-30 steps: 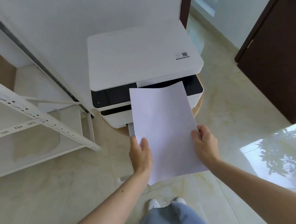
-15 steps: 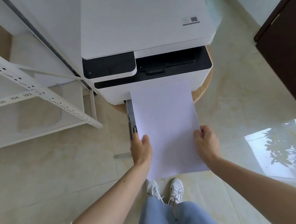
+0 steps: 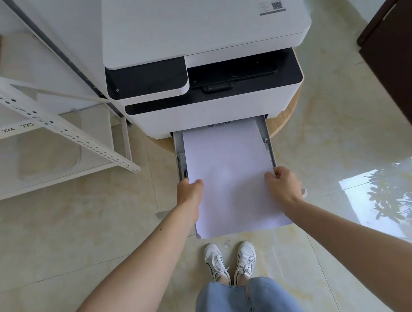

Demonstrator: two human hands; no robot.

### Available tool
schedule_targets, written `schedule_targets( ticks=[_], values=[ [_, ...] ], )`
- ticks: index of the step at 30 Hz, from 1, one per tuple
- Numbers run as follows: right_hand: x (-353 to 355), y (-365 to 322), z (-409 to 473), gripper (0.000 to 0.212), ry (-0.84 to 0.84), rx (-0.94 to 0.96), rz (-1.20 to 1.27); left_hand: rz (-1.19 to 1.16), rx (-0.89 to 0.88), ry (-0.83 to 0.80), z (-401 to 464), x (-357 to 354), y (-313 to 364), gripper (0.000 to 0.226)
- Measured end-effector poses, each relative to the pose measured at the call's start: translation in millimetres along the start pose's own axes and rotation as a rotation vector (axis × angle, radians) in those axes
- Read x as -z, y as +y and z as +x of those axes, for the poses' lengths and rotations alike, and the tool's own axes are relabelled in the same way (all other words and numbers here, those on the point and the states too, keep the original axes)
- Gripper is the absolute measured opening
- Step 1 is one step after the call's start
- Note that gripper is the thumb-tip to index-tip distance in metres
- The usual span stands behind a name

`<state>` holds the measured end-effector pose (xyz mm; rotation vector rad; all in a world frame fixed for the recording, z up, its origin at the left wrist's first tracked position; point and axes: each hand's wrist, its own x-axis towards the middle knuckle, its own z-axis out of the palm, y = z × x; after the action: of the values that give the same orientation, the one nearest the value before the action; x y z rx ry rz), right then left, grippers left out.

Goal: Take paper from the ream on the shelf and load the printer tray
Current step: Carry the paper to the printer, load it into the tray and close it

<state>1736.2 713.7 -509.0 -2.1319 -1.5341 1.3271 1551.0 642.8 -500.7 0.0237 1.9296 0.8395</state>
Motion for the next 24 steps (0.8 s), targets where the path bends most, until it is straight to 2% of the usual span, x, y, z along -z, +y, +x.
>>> schedule_targets(
  ticks=[9,14,18,22,24],
  values=[
    [-1,1,18,0.014,0.001,-0.128,0.107,-0.045,-0.015,-0.049,23,6,19,0.014],
    [-1,-15,30,0.017,0.038,-0.091,0.118,0.054,0.015,0.117,23,14,9,0.006],
    [0,-23,34,0.019,0.002,-0.060,0.104,0.040,-0.029,0.198,29,13,3,0.015],
    [4,-17,30,0.029,-0.016,-0.098,0.051,0.010,-0.076,0.254,29,6,3,0.022],
    [7,-12,27,0.026,-0.043,-0.130,0.041,-0.004,-0.119,0.270,28,3,4,0.021]
  ],
)
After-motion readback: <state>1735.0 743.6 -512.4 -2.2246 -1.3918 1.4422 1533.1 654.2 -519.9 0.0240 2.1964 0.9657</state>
